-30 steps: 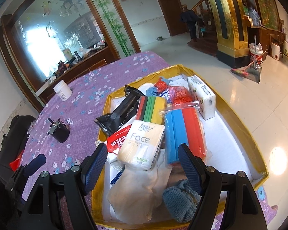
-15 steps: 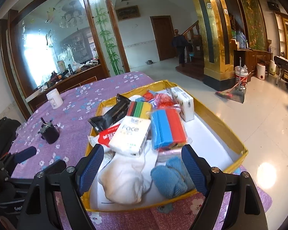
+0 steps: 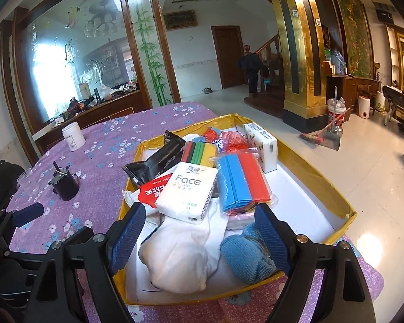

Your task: Organize soft objects

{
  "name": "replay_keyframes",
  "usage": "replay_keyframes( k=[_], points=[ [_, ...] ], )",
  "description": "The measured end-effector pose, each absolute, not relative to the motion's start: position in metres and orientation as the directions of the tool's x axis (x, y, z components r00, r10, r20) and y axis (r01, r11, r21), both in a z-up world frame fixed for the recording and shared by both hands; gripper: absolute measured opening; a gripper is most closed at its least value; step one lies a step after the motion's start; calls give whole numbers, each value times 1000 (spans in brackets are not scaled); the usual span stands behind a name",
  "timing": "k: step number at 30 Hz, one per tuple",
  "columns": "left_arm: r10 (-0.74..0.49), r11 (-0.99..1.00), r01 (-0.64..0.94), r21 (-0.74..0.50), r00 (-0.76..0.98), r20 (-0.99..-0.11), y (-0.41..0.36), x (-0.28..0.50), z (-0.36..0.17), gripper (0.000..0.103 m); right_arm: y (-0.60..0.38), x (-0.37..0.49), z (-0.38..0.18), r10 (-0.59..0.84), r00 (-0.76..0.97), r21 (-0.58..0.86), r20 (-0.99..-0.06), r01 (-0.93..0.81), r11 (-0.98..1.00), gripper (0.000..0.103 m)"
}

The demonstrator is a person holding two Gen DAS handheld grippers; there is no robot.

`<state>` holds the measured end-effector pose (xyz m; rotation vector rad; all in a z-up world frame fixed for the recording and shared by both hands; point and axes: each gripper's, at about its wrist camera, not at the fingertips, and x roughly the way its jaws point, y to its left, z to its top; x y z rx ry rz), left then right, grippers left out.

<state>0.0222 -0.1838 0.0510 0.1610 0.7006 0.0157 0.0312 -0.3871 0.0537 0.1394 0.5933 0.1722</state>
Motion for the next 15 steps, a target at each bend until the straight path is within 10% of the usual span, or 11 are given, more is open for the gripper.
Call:
replay_keyframes(
  k=[15],
  points=[
    [125, 974, 22, 226, 778, -616, -191, 16, 51, 102, -392, 26, 55, 199, 830, 194, -521, -112, 975, 87]
  ],
)
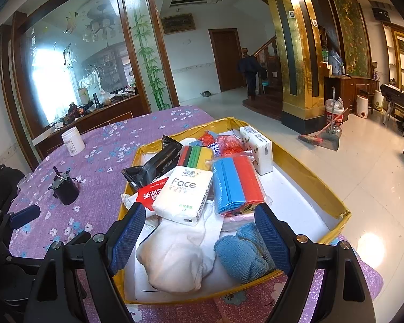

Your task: Organize soft objects

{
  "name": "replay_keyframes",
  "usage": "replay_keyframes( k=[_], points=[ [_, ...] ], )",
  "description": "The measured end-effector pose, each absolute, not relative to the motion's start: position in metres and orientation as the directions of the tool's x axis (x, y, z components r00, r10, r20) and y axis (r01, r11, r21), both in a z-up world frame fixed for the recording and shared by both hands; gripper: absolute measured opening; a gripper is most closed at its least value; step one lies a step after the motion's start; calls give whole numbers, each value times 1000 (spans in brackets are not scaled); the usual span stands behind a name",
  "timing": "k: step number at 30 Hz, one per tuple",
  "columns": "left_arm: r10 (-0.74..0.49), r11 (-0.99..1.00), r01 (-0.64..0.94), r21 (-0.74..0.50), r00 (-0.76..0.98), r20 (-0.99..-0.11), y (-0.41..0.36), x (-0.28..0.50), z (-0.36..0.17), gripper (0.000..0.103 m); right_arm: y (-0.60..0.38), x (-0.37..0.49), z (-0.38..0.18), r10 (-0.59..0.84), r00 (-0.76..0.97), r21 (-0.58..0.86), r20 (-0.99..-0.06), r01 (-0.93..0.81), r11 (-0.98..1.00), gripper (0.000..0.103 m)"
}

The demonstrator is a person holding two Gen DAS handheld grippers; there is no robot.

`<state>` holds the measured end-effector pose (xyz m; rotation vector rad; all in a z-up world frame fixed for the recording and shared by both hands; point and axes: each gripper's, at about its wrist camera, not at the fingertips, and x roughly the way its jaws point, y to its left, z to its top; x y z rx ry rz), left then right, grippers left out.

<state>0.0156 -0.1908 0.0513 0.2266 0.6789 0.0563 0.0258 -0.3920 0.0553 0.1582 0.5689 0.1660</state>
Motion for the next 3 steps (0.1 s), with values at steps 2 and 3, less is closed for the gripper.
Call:
replay_keyframes(
  k=[2, 3],
  points=[
    [107, 979, 27, 204, 778, -619, -188, 15, 53, 102, -392, 25, 56, 199, 832, 191, -518, -114, 975, 87],
    [109, 980, 20, 198, 780, -617, -186, 14, 54, 102, -392, 24, 57, 199, 834, 192, -515, -115, 975, 87]
  ],
)
